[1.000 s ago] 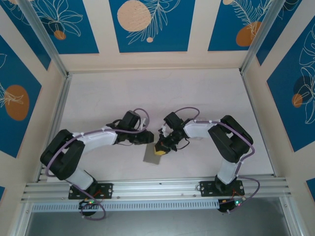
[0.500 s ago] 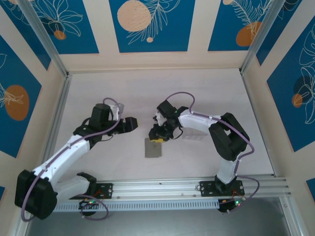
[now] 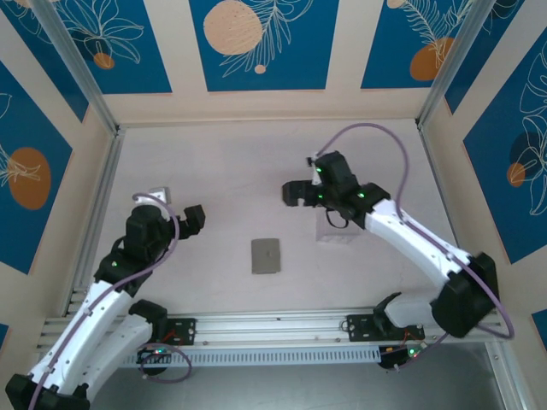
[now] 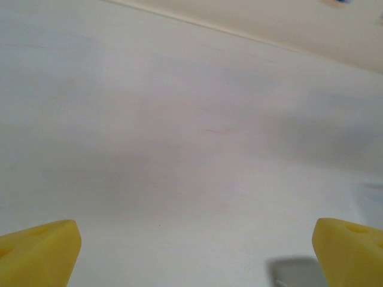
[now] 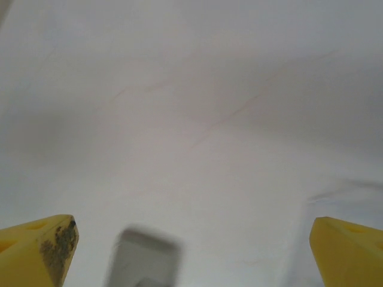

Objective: Put the credit cards into the card holder
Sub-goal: Reset both arms

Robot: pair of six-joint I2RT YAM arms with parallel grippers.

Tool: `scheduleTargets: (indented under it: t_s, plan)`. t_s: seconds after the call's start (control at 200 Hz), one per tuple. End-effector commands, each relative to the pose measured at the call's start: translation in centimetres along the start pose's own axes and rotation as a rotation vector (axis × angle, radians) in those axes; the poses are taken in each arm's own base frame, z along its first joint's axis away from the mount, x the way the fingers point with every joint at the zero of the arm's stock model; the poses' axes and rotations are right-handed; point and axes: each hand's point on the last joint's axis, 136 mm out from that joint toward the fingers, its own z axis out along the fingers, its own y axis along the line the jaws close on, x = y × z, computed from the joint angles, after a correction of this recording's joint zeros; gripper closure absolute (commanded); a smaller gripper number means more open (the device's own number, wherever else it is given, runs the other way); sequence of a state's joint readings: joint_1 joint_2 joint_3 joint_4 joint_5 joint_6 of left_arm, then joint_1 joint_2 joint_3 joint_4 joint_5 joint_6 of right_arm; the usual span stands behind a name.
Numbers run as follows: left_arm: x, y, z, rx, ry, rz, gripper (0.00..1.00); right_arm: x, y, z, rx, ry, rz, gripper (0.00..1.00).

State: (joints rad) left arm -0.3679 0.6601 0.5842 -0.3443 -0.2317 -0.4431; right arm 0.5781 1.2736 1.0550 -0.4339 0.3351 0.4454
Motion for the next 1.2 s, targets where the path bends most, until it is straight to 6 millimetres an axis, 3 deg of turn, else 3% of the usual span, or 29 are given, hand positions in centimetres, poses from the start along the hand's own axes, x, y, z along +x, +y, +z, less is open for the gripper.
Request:
scheduleTargets:
  t_s: [0.0,0.05,0.105,0.195,0.295,0.405,0.495,0.52,0.565,0.62,0.645,0.7,0.765,0.935,1.075,1.195]
  plan:
    - [-1.7,5.4,1.3,-0.296,-0.21,0.097,0.0,-2.3,-9.8,-1.1,0.418,-0.263,-0.023,0.01]
    - [-1.9,6.3,2.1,-0.359,-0.267,0.149,0.0,-2.3,-12.1,-1.0,0.414,-0.312,0.017,0.01]
    - [-2.1,7.0,3.0,-0.415,-0.306,0.185,0.0,-2.3,-13.2,-0.3,0.334,-0.35,-0.008,0.01]
    - [-2.1,7.6,5.0,-0.45,-0.341,0.241,0.0,-1.7,-15.6,0.0,0.36,-0.412,-0.014,0.01]
    - [-1.6,9.5,7.2,-0.565,-0.302,0.332,0.0,-0.8,-17.9,0.2,0.419,-0.444,-0.025,0.01]
    - [-1.1,10.5,8.7,-0.507,-0.397,0.257,0.01,0.4,-20.7,1.5,0.437,-0.446,0.027,0.01]
    - [-1.0,10.7,10.8,-0.447,-0.394,0.269,0.01,1.6,-22.1,3.4,0.426,-0.431,0.047,0.01]
    - [-0.6,10.3,11.3,-0.413,-0.354,0.273,0.01,1.1,-22.5,3.6,0.439,-0.45,0.047,0.01]
    - [0.2,9.7,11.9,-0.339,-0.285,0.278,0.0,1.0,-22.3,4.1,0.41,-0.433,0.028,0.01]
    - [0.1,9.1,12.3,-0.264,-0.328,0.289,0.0,1.6,-22.4,5.5,0.342,-0.406,0.041,0.01]
    - [1.2,8.7,12.9,-0.213,-0.289,0.296,0.0,1.2,-22.4,5.9,0.328,-0.426,0.039,0.01]
    - [0.6,9.3,13.8,-0.239,-0.313,0.291,0.0,1.7,-22.0,6.1,0.298,-0.384,0.028,0.01]
    - [1.3,9.8,14.3,-0.232,-0.214,0.259,0.0,1.9,-21.4,6.2,0.263,-0.409,0.0,0.01]
    - [1.0,8.9,15.1,-0.2,-0.216,0.3,0.0,2.2,-21.0,6.6,0.236,-0.408,-0.021,0.01]
    - [1.7,7.1,16.2,-0.099,-0.141,0.348,0.0,2.4,-20.6,6.8,0.214,-0.41,-0.038,0.01]
    - [1.6,7.1,16.1,-0.091,-0.156,0.347,0.0,2.4,-19.9,6.8,0.208,-0.421,-0.072,0.01]
